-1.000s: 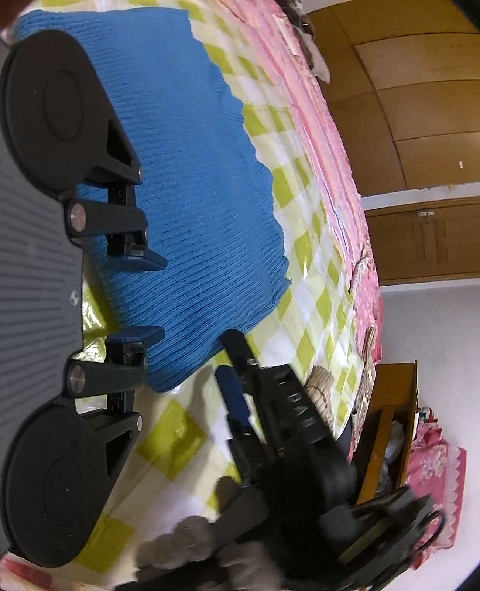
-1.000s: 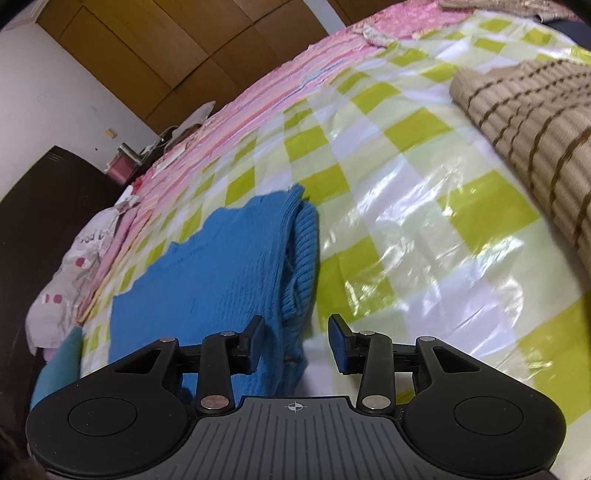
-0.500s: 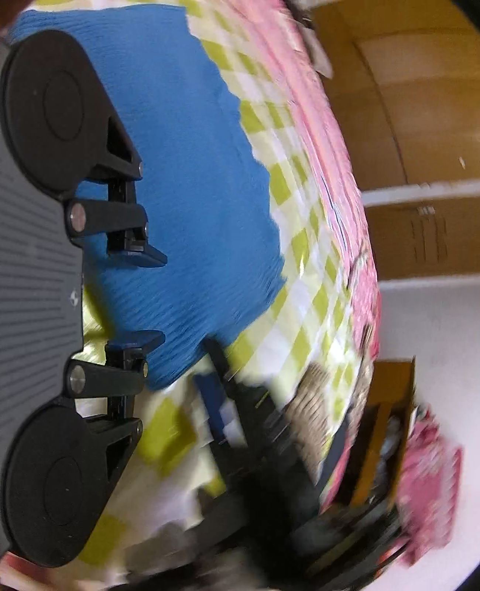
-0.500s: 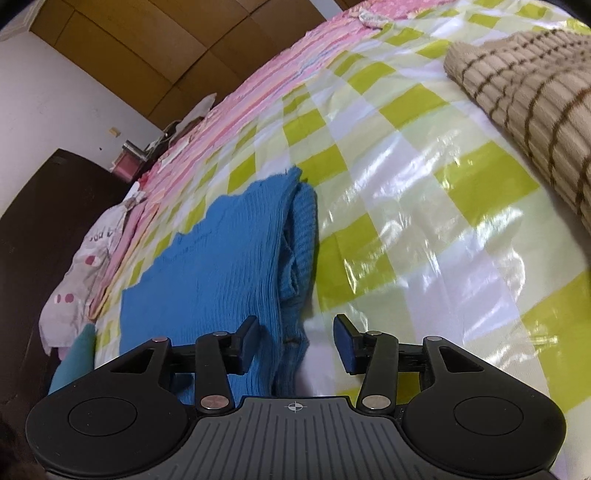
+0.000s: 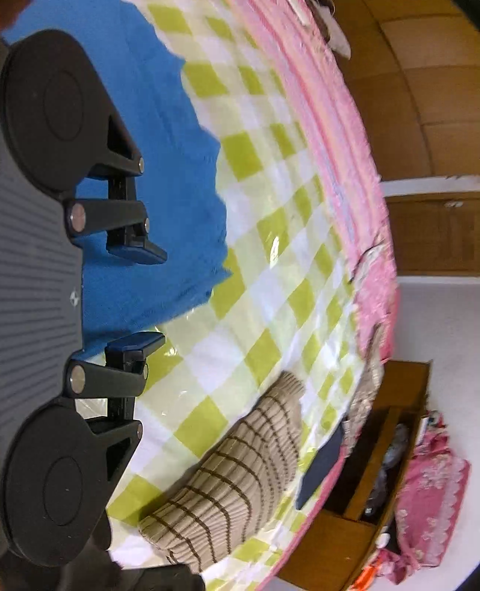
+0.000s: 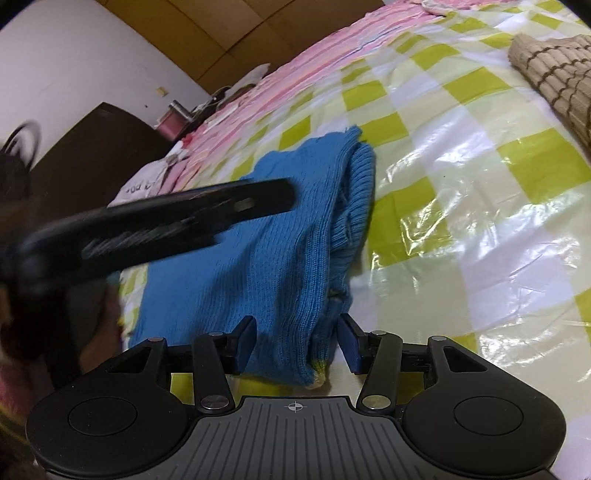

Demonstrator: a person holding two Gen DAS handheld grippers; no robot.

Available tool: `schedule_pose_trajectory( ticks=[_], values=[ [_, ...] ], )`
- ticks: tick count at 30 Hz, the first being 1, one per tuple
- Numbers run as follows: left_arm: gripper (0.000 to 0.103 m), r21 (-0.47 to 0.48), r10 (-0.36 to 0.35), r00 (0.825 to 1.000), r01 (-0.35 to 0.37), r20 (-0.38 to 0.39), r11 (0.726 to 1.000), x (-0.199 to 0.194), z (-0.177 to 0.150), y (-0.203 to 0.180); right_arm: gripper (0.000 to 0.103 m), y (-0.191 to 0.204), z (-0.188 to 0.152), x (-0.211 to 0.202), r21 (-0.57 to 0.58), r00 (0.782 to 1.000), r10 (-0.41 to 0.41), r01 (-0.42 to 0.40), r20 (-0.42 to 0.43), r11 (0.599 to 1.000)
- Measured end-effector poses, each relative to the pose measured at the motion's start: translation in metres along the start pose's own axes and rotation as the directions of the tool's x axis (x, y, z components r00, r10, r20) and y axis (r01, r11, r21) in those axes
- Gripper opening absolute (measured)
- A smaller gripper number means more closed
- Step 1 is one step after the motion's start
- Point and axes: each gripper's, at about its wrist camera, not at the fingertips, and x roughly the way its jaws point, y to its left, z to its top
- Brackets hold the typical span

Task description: Fold small clothes

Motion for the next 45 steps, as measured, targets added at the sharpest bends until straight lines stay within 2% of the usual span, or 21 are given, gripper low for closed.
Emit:
schedule_pose_trajectory(
  ticks=[4,8,17,21,25,29,31,33,36,45],
  values=[
    [0.046,0.023,0.012,0.997,-0.010,-0.074,1.000,0.026,0.010,-0.012,0.049,-0.002,-0.002,-0.002,-0.002,1.000,0.019,-0.019,0.003,1.000],
    [0.048,0.046,0.056,0.992,-0.051,-0.114,0.998,0.046,0.008,-0.022,0.048,0.001,-0.002,-0.001,-0.019,1.000,0.018,-0.018,0.001,1.000],
    [0.048,0.128,0.166,0.978,-0.150,-0.129,0.980,0.061,0.010,-0.037,0.047,0.002,-0.004,-0.001,-0.023,1.000,0.014,-0.013,0.011,1.000],
    [0.048,0.156,0.177,0.977,-0.157,-0.119,0.975,0.061,0.010,-0.043,0.046,0.003,-0.006,-0.002,-0.019,1.000,0.008,-0.008,0.015,1.000],
    [0.048,0.169,0.187,0.975,-0.165,-0.123,0.972,0.064,0.011,-0.045,0.042,0.003,-0.006,-0.003,-0.016,1.000,0.002,-0.002,0.018,1.000],
    [0.049,0.212,0.202,0.970,-0.170,-0.137,0.962,0.068,0.011,-0.048,0.032,0.005,-0.006,-0.003,-0.014,1.000,-0.007,0.007,0.018,1.000],
    [0.045,0.225,0.214,0.967,-0.180,-0.135,0.958,0.068,0.011,-0.050,0.029,0.006,-0.006,-0.003,-0.013,1.000,-0.014,0.014,0.017,1.000],
    [0.035,0.241,0.240,0.962,-0.204,-0.129,0.949,0.068,0.010,-0.050,0.026,0.004,-0.004,-0.001,-0.007,1.000,-0.018,0.018,0.016,1.000],
    [0.028,0.231,0.247,0.960,-0.214,-0.128,0.949,0.066,0.010,-0.047,0.021,0.005,-0.004,-0.001,-0.006,1.000,-0.025,0.025,0.015,1.000],
    [0.022,0.179,0.245,0.962,-0.222,-0.118,0.958,0.054,0.013,-0.038,0.015,0.011,-0.004,-0.003,-0.022,0.999,-0.049,0.049,0.017,0.999]
  ],
)
